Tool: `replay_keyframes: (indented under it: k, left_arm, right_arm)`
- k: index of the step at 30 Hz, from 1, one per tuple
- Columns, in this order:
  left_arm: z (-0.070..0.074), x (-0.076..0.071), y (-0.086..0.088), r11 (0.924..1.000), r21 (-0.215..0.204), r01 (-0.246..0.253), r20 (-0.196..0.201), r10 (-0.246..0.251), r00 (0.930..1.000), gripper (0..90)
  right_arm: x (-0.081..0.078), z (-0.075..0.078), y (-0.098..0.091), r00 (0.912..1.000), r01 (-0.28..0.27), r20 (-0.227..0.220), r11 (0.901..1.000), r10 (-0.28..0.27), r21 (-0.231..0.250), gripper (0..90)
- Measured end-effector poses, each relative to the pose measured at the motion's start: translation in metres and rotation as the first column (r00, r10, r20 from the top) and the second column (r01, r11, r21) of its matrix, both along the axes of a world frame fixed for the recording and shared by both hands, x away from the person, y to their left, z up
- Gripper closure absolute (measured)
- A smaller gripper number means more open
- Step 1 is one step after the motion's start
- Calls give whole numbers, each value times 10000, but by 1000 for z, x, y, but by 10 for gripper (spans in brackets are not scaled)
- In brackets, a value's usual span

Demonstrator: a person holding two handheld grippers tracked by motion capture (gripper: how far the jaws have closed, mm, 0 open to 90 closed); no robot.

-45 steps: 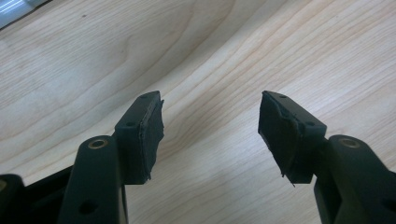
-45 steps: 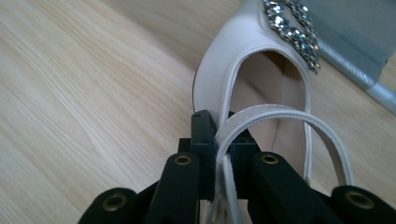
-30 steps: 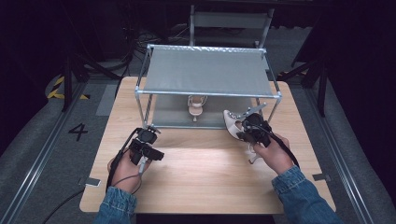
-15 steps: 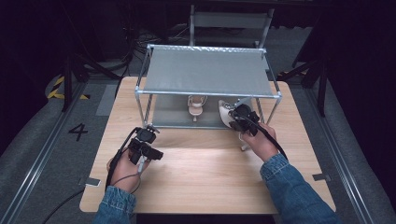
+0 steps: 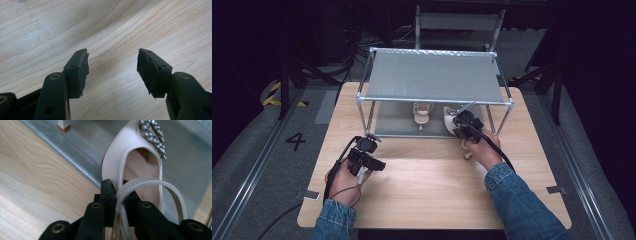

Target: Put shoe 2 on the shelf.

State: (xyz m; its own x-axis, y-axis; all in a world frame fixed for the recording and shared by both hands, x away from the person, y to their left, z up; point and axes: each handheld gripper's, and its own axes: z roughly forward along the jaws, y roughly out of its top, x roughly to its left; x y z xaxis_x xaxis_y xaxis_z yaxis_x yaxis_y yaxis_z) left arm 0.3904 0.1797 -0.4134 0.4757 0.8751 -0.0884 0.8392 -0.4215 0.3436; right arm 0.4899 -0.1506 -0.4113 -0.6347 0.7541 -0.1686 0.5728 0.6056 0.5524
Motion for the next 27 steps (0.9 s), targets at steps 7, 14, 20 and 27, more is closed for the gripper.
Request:
replay_keyframes:
  k: [7,14,20,27]
  left_arm:
    - [-1,1,0,9999,-143,65,-146,-67,9999,427]
    - [-1,8,-4,9998,-128,129,-143,-131,9998,425]
    - [-1,16,-12,9998,-21,200,-226,-200,9995,421]
    - [0,22,-19,9993,-52,368,-276,-369,9989,421]
  right_arm:
    - [-5,8,4,9994,73,-333,9990,-59,442,626]
    - [-15,19,-1,9982,223,-580,9930,-156,1163,619]
    - [-34,35,-25,9991,198,-404,9755,-112,2193,606]
    - [-63,43,-49,9958,-178,-814,9611,417,2755,541]
